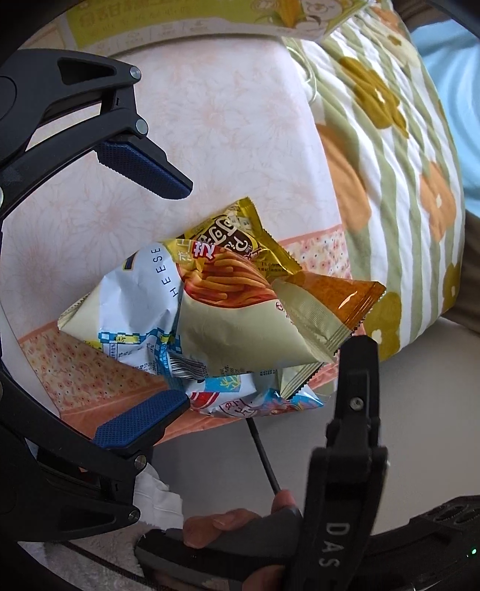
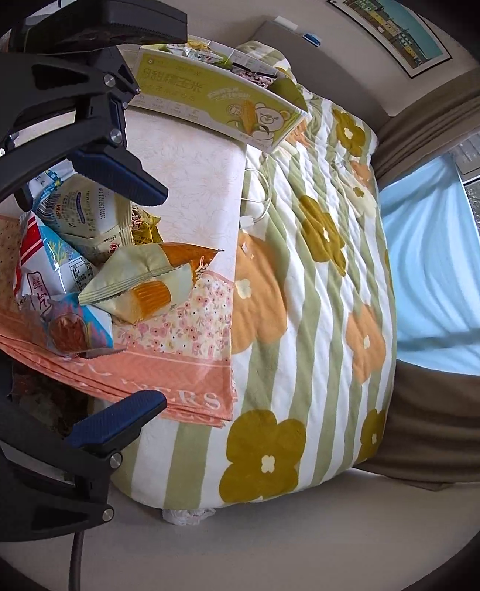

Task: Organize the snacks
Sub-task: 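Grasp the white-blue chip bag with the left tool while the right tool grasps the orange pastry bag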

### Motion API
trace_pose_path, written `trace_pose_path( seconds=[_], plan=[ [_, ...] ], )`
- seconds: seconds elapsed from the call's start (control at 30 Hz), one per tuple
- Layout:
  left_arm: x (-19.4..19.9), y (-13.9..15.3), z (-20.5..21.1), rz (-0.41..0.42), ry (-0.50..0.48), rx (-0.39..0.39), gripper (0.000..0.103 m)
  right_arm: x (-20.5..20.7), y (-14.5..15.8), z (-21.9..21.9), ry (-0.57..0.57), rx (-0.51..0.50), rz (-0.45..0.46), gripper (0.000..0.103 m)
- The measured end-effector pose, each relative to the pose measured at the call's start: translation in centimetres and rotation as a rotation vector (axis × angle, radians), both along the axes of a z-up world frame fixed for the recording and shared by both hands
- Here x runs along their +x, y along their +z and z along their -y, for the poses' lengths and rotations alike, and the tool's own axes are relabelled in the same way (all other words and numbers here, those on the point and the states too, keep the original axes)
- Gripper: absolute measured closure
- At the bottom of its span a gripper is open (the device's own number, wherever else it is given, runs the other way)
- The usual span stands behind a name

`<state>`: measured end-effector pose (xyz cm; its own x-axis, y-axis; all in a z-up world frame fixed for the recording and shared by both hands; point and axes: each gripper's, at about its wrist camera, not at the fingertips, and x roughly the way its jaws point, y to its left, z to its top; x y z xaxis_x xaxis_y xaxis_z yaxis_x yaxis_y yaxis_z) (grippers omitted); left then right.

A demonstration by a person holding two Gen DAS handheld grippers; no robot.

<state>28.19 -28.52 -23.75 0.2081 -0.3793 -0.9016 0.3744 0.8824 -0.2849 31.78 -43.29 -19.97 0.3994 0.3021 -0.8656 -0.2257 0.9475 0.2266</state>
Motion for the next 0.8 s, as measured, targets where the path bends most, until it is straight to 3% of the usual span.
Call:
trace_pose_path(
  seconds=[0.23,0.43,0.6,0.73,0.8],
  plan=[
    [1.1,-1.1,-1.5,-0.075,0.027,-0.066,0.004,2.2,-2.8,-1.6,0.062,0.048,-0.09,0.003],
    [1.0,-1.5,-2.3,-0.087,0.017,-0.057,0.007,3.0,-3.0,-1.9,0.059,0.07,-0.116,0.003],
    [1.0,-2.0,-2.9,-0.086,0.0,-0.018,0.017,3.4,-3.2,-1.8,0.043,0.087,-0.131,0.003],
    [1.5,-2.4,-2.6,-0.078,-0.022,-0.043,0.017,3.5,-3.2,-1.6,0.035,0.1,-0.139,0.003],
    [1.7,-2.7,-2.0,-0.061,-0.041,-0.041,0.035,3.5,-3.4,-1.5,0.027,0.119,-0.149,0.003]
  ],
)
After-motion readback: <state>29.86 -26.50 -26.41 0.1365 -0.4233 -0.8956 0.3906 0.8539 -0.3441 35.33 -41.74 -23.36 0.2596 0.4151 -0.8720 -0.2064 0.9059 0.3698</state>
